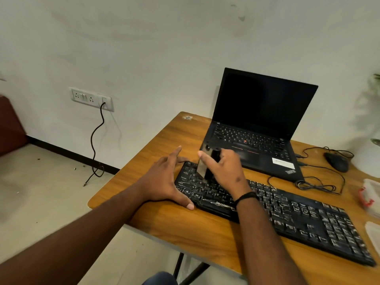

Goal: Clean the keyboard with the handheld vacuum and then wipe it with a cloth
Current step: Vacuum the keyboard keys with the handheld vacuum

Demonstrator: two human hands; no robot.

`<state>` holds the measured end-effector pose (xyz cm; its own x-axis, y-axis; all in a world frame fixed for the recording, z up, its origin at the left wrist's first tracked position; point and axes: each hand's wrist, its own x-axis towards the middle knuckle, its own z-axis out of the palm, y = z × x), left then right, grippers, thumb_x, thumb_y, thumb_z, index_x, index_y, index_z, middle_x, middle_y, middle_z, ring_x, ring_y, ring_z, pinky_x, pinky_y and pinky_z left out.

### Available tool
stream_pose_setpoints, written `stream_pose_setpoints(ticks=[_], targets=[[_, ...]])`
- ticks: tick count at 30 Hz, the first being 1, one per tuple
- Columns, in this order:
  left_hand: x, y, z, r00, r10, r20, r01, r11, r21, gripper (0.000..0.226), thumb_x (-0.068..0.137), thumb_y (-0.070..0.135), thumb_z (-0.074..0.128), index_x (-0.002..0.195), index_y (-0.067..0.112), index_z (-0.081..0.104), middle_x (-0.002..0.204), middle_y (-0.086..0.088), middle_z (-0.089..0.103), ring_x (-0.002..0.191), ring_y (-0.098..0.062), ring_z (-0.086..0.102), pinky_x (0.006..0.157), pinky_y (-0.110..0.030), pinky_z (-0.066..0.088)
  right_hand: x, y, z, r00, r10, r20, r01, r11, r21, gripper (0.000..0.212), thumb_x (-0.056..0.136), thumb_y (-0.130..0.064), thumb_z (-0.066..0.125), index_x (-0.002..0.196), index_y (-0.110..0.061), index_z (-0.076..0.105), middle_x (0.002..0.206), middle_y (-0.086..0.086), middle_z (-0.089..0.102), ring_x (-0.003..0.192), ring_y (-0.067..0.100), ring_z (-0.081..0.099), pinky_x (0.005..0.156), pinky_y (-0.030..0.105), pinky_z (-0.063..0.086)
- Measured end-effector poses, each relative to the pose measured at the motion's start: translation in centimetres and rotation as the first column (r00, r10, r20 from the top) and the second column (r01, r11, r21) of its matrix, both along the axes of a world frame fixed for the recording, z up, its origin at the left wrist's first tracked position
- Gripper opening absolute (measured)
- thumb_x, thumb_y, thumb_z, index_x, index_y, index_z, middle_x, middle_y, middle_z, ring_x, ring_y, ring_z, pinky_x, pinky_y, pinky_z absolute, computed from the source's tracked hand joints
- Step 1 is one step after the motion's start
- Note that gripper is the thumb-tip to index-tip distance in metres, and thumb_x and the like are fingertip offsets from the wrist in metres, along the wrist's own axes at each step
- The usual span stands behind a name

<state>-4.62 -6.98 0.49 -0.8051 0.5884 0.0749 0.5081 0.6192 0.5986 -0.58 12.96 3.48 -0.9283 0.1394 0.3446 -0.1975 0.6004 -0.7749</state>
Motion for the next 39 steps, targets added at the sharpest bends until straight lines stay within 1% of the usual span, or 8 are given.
stream_pose_setpoints(ticks=[4, 8, 10, 14, 19, 25, 32, 39], targets=[[-0.2, -0.2, -0.2, 1.000, -0.007, 0.003, 0.007, 1.000, 0.006, 0.163, 0.039, 0.073, 0.089, 0.160, 0.028, -0.009, 0.157, 0.011, 0.031, 0.148, -0.016, 0.021, 0.123, -0.042, 0.020, -0.4, -1.9, -0.2, 0.998, 0.023, -0.059, -0.017, 0.995, 0.098, 0.046, 0.087, -0.041, 0.073, 0.055, -0.025, 0.043, 0.046, -0.013, 0.041, 0.040, 0.003, 0.038, 0.041, 0.017, 0.028], [-0.6, -0.3, -0.5, 1.000, -0.025, 0.006, 0.024, 1.000, 0.012, 0.164, 0.032, 0.086, 0.079, 0.159, 0.031, -0.009, 0.151, 0.024, 0.032, 0.147, -0.012, 0.022, 0.123, -0.043, 0.019, 0.1, -0.3, 0.1, 0.994, -0.011, -0.106, -0.006, 0.988, -0.157, 0.025, 0.088, -0.039, 0.072, 0.077, -0.016, 0.069, 0.072, -0.003, 0.071, 0.063, 0.007, 0.069, 0.056, 0.023, 0.053], [-0.6, -0.4, -0.6, 0.999, -0.032, 0.006, 0.031, 0.999, 0.009, 0.164, 0.033, 0.085, 0.080, 0.159, 0.031, -0.010, 0.155, 0.021, 0.032, 0.147, -0.012, 0.022, 0.123, -0.042, 0.018, 0.1, 0.2, 0.1, 0.986, -0.065, -0.155, 0.038, 0.984, -0.174, 0.023, 0.087, -0.035, 0.073, 0.079, -0.014, 0.070, 0.074, -0.003, 0.073, 0.068, 0.006, 0.070, 0.058, 0.015, 0.050], [-0.4, -0.4, -0.3, 0.999, -0.036, 0.031, 0.035, 0.999, 0.028, 0.162, 0.041, 0.068, 0.092, 0.160, 0.025, -0.010, 0.160, 0.009, 0.029, 0.149, -0.015, 0.020, 0.122, -0.037, 0.019, -0.1, -1.1, -0.4, 0.996, 0.048, -0.071, -0.055, 0.994, -0.097, 0.036, 0.079, -0.045, 0.078, 0.086, -0.013, 0.063, 0.079, 0.008, 0.068, 0.069, 0.019, 0.067, 0.054, 0.027, 0.052], [-0.7, -0.5, -0.4, 0.997, -0.004, 0.083, -0.001, 0.998, 0.061, 0.162, 0.042, 0.060, 0.097, 0.160, 0.029, -0.010, 0.164, -0.001, 0.024, 0.150, -0.020, 0.023, 0.122, -0.041, 0.025, 0.3, -2.2, 0.4, 0.976, 0.207, -0.073, -0.217, 0.962, -0.167, 0.017, 0.082, -0.027, 0.080, 0.086, -0.019, 0.066, 0.071, -0.003, 0.070, 0.055, 0.002, 0.063, 0.048, 0.017, 0.046], [-0.6, -0.4, -0.4, 0.998, -0.009, 0.063, 0.005, 0.998, 0.066, 0.161, 0.044, 0.057, 0.098, 0.161, 0.025, -0.008, 0.160, 0.003, 0.030, 0.148, -0.018, 0.023, 0.122, -0.041, 0.024, -0.5, -1.5, 0.9, 0.941, 0.329, 0.074, -0.323, 0.943, -0.082, 0.019, 0.084, -0.028, 0.079, 0.089, -0.012, 0.071, 0.072, 0.002, 0.071, 0.060, 0.011, 0.066, 0.054, 0.025, 0.048], [-0.9, -0.5, -0.7, 0.999, -0.001, 0.036, -0.001, 0.999, 0.047, 0.156, 0.037, 0.074, 0.090, 0.159, 0.031, 0.003, 0.157, 0.004, 0.033, 0.143, -0.018, 0.030, 0.117, -0.048, 0.034, -0.8, -2.2, 0.6, 0.948, 0.319, -0.015, -0.319, 0.947, 0.027, 0.024, 0.084, -0.036, 0.077, 0.082, -0.014, 0.068, 0.070, 0.000, 0.066, 0.063, 0.016, 0.063, 0.058, 0.034, 0.052], [-0.6, -0.4, -0.3, 0.999, -0.029, 0.029, 0.028, 0.999, 0.038, 0.155, 0.046, 0.058, 0.096, 0.160, 0.024, -0.002, 0.158, 0.010, 0.032, 0.147, -0.014, 0.021, 0.123, -0.042, 0.023, -0.5, -0.1, 2.8, 0.964, 0.255, 0.079, -0.266, 0.942, 0.205, 0.030, 0.080, -0.039, 0.079, 0.067, -0.017, 0.062, 0.061, -0.005, 0.059, 0.055, 0.005, 0.053, 0.054, 0.022, 0.043]])
